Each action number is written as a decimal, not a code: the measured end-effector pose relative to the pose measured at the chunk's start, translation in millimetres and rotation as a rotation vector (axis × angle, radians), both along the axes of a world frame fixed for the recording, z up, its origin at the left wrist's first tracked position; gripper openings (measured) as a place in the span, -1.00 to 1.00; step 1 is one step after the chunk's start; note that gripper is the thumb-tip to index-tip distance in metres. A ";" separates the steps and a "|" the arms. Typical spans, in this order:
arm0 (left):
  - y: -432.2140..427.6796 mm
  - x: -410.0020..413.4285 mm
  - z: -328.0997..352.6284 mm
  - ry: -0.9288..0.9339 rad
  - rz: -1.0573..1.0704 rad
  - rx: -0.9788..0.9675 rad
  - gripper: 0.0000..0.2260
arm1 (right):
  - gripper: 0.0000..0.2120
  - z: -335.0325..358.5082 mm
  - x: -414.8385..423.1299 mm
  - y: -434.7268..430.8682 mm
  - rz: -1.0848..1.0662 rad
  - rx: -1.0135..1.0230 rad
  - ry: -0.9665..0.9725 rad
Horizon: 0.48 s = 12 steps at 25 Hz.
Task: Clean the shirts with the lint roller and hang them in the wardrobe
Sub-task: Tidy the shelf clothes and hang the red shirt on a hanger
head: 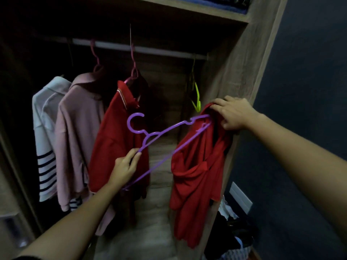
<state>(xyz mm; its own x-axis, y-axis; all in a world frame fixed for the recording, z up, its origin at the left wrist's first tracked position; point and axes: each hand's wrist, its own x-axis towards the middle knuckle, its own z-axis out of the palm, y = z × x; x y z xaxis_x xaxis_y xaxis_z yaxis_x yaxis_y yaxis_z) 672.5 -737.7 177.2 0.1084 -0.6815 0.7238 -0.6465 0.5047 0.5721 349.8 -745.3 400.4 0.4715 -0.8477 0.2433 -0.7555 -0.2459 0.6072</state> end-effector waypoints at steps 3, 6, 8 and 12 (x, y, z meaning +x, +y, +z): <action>2.5 -2.3 4.1 -0.107 -0.061 -0.114 -0.88 | -0.28 2.8 12.3 5.4 -0.021 0.083 -0.045; -0.9 -14.8 19.2 -0.214 -0.058 -0.205 -0.74 | -0.20 -7.9 37.1 9.7 0.036 0.162 -0.033; -3.4 -14.6 25.6 -0.286 0.030 -0.277 -0.67 | -0.19 -11.7 50.2 12.5 0.100 0.159 -0.069; -0.5 -16.2 37.1 -0.310 0.140 -0.353 -0.66 | -0.22 -18.2 67.7 14.1 0.190 0.189 -0.316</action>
<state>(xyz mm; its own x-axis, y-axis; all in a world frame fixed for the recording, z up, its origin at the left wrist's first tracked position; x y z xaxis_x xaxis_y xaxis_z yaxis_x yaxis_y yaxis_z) 656.2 -738.2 214.3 -0.0753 -0.3832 0.9206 -0.8350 0.5289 0.1518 417.5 -731.1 382.3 0.5509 -0.7965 0.2493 -0.8279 -0.4838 0.2838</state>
